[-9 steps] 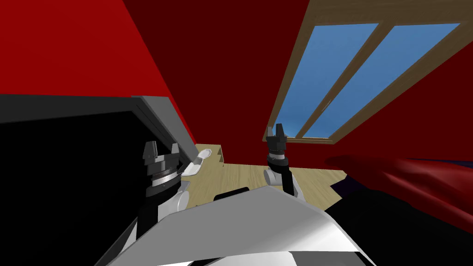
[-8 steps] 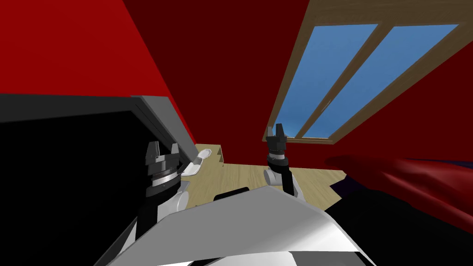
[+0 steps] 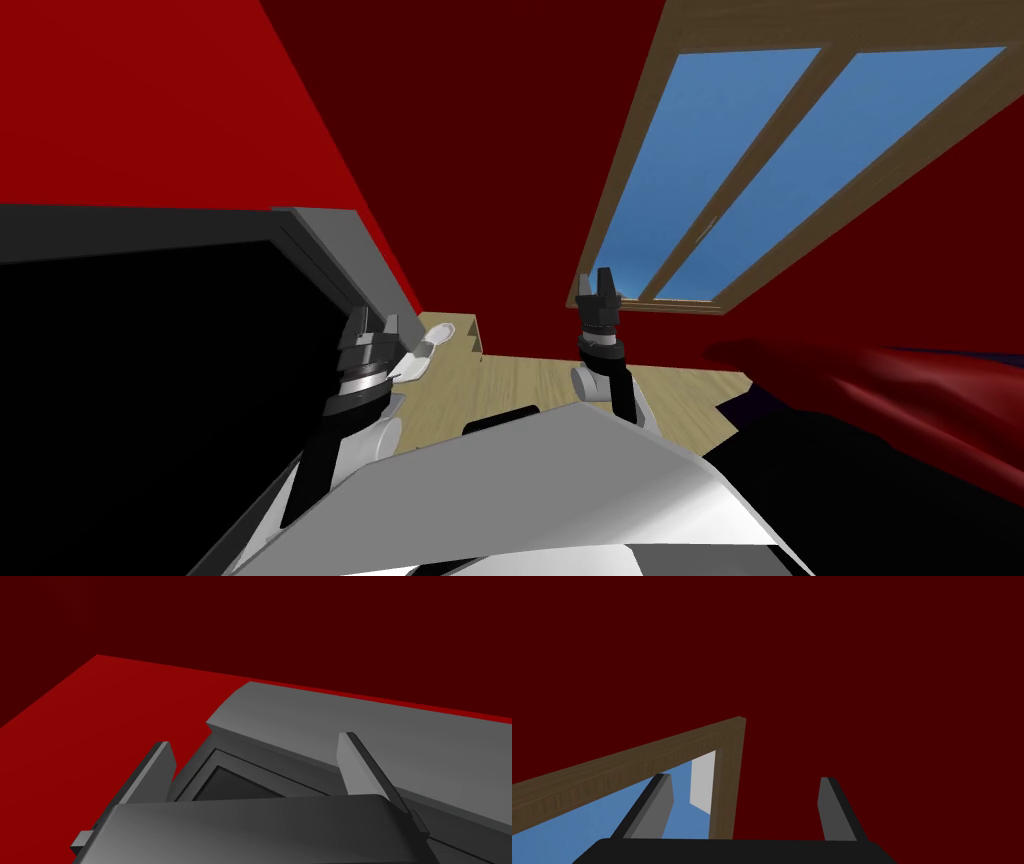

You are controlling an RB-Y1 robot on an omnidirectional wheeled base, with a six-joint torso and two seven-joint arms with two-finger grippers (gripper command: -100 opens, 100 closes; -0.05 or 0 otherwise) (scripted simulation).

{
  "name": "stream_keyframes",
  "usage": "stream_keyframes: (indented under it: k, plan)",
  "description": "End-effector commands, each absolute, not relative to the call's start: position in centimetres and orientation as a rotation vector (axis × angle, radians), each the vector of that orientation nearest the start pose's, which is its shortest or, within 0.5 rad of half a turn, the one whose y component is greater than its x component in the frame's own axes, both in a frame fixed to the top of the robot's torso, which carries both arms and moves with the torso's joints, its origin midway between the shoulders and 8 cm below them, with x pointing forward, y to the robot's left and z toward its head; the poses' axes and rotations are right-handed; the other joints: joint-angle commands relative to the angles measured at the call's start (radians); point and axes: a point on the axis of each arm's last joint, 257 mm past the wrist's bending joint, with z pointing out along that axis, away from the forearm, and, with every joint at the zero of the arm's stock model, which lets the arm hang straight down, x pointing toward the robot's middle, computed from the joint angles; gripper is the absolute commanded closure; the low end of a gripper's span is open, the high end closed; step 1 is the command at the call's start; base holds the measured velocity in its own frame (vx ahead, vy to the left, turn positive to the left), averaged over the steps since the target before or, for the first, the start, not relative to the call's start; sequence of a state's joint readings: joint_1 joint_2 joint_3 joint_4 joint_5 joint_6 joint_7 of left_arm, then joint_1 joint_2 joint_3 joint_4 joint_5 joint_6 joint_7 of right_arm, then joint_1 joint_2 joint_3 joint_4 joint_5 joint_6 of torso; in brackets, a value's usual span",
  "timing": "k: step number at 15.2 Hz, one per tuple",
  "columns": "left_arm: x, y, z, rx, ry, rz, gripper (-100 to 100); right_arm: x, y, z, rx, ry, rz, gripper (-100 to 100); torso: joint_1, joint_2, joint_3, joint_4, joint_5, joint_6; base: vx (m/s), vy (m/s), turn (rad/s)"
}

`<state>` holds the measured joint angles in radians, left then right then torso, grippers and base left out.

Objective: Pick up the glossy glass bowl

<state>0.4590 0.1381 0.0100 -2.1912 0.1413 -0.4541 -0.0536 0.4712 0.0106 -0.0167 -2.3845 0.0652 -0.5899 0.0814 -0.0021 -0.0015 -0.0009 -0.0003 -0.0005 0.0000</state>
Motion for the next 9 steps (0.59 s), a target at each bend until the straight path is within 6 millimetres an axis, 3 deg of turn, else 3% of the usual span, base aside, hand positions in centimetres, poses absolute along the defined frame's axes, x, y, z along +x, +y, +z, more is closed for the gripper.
stream_keyframes:
  k: [1, 4, 9]
  plan:
    - [38.1, 29.4, -2.3, -0.749, 0.769, -1.315, -100, 30.4, -26.4, 9.2, 0.419, 0.501, 1.219, 0, 0.000, 0.000, 0.000, 0.000, 0.000, 0.000, 0.021, -0.024, 0.019]
    - [38.8, 29.7, -3.4, -0.784, 0.801, -1.314, -100, 30.4, -26.4, 9.2, 0.419, 0.501, 1.219, 0, 0.000, 0.000, 0.000, 0.000, 0.000, 0.000, 0.019, -0.023, 0.021]
    - [40.7, 30.9, -7.1, -0.905, 0.892, -1.304, -100, 30.4, -26.4, 9.2, 0.419, 0.501, 1.219, 0, 0.001, -0.001, 0.000, 0.000, 0.000, 0.000, 0.027, -0.019, 0.024]
